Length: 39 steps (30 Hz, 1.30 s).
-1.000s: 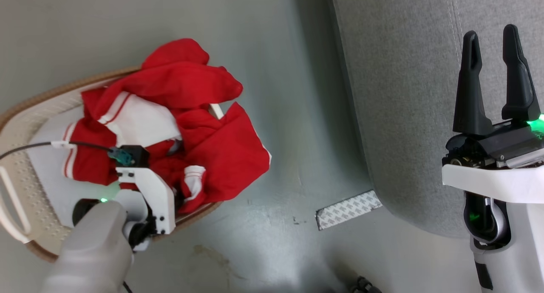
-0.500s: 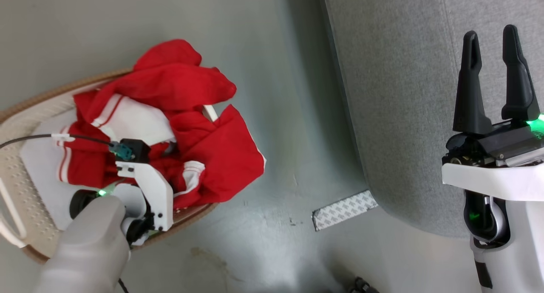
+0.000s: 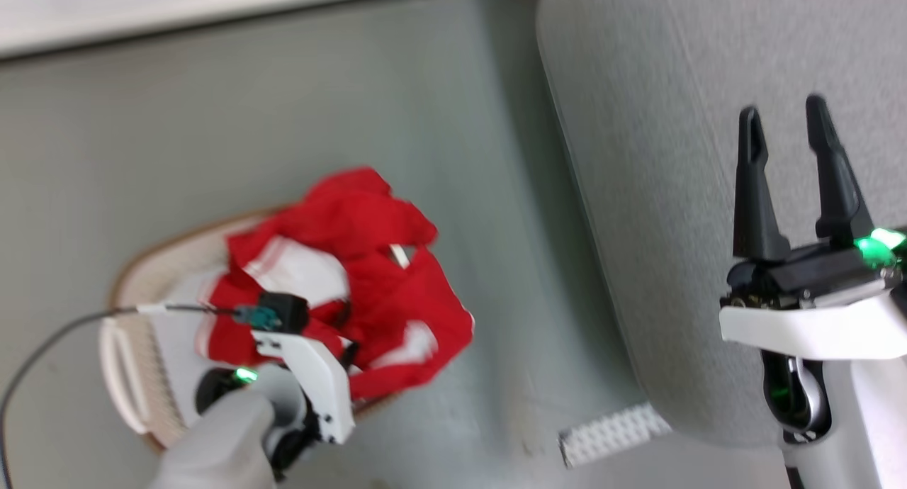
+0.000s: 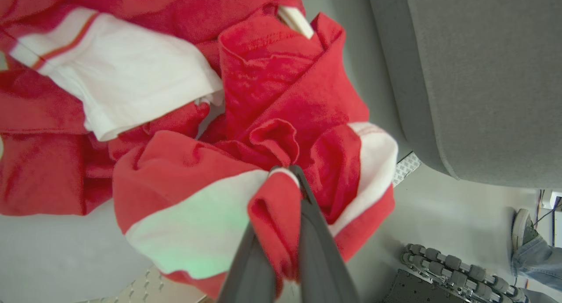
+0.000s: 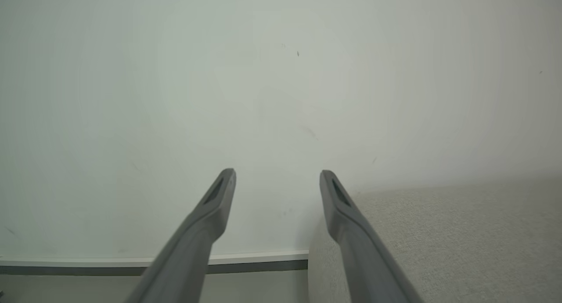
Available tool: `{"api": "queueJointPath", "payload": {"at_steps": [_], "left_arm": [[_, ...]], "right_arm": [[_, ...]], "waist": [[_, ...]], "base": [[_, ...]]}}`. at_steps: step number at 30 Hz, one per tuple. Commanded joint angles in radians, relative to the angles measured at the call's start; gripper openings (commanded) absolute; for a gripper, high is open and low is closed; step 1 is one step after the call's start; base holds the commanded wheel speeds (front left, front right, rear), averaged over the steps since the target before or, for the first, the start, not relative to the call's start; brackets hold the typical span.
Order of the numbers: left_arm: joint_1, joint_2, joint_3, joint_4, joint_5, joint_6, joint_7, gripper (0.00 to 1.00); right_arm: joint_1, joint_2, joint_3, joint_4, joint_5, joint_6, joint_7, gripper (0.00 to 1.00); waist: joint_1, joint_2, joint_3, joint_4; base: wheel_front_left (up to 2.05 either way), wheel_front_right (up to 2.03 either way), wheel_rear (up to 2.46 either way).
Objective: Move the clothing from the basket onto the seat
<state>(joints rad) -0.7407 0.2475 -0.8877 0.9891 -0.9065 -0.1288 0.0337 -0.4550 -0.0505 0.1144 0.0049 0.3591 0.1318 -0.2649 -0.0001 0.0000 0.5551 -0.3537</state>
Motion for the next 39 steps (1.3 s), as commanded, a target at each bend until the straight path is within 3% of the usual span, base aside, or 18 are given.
{"api": "queueJointPath", "payload": {"at_steps": [1,16,25,39], "left_arm": [[0.028,-0.006,-0.016,-0.015,-0.026,-0.003,-0.029,0.0],[0.135,-0.004,-0.135,-0.145,-0.114,-0.003,-0.25,0.0],[0.105,0.021,-0.102,-0.24,-0.079,0.003,-0.296,0.0],[0.005,0.101,-0.007,-0.522,0.007,0.11,-0.283,0.0]], "right_arm": [[0.025,-0.012,-0.005,0.011,-0.01,-0.002,0.001,1.0],[0.173,-0.072,-0.008,0.047,0.024,-0.002,0.001,1.0],[0.252,-0.082,-0.004,0.053,0.033,-0.002,0.001,1.0],[0.314,-0.059,0.035,0.068,0.041,-0.002,0.001,1.0]], "waist": [[0.0001,0.0,-0.123,0.072],[0.0001,0.0,-0.458,0.195],[0.0001,0.0,-0.557,0.243],[0.0001,0.0,-0.606,0.251]], "base": [[0.0,0.0,0.0],[0.0,0.0,0.0],[0.0,0.0,0.0],[0.0,0.0,0.0]]}}
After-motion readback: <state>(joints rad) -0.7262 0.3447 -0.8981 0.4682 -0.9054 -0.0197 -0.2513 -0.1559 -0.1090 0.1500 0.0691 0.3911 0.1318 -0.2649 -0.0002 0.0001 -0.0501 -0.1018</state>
